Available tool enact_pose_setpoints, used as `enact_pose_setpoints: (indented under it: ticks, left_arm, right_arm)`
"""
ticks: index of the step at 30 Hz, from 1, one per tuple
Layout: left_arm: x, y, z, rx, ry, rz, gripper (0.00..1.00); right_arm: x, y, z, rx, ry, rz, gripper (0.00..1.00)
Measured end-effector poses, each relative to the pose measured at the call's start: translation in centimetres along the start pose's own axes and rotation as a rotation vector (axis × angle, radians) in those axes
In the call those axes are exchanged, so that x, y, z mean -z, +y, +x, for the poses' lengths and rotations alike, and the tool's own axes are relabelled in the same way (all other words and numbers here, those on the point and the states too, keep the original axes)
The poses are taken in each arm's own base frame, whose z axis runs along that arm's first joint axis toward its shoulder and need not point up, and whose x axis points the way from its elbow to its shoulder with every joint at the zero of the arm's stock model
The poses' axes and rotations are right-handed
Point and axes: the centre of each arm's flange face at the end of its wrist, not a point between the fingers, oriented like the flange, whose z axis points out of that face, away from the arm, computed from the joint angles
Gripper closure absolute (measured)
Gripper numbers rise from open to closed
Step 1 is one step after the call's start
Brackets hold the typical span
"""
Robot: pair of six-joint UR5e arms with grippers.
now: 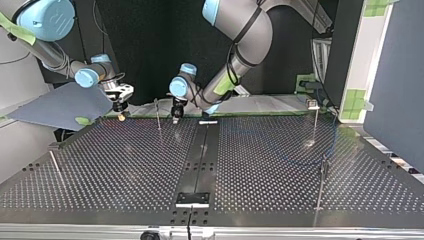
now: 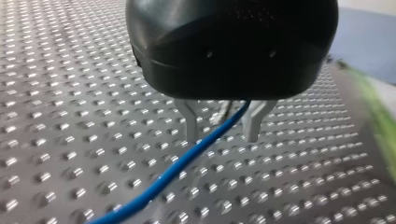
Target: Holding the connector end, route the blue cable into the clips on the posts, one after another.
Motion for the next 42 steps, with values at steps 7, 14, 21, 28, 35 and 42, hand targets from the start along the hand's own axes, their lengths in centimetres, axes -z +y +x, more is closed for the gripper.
enact_pose_setpoints:
  ticks: [7,14,21,28,35,42]
  left_arm:
    - [0.9,-0.2,0.7,-0.071,0.066,0.002,0.0]
    - [1.6,-0.1,1.0,-0.107,0.116,-0.029,0.0]
    - [2.3,-1.9,-1.6,-0.128,0.159,0.016,0.0]
    - [3.7,-3.0,-2.6,-0.181,0.213,0.037,0.0]
    - [5.2,-3.4,-2.3,-0.229,0.268,0.055,0.0]
    - [7.1,-5.6,-4.2,-0.255,0.269,0.119,0.0]
  right_arm:
    - [0.0,0.0,0.0,-0.001,0.0,0.0,1.0]
    - [0.0,0.0,0.0,-0.001,-0.002,0.0,1.0]
    - [0.2,-0.1,-0.3,-0.005,-0.018,-0.003,1.0]
    - [0.4,-0.2,-0.5,-0.007,-0.036,-0.006,1.0]
    - [0.4,-0.3,-0.8,-0.011,-0.044,-0.003,1.0]
    - [0.4,-0.5,-0.9,-0.015,-0.046,0.005,1.0]
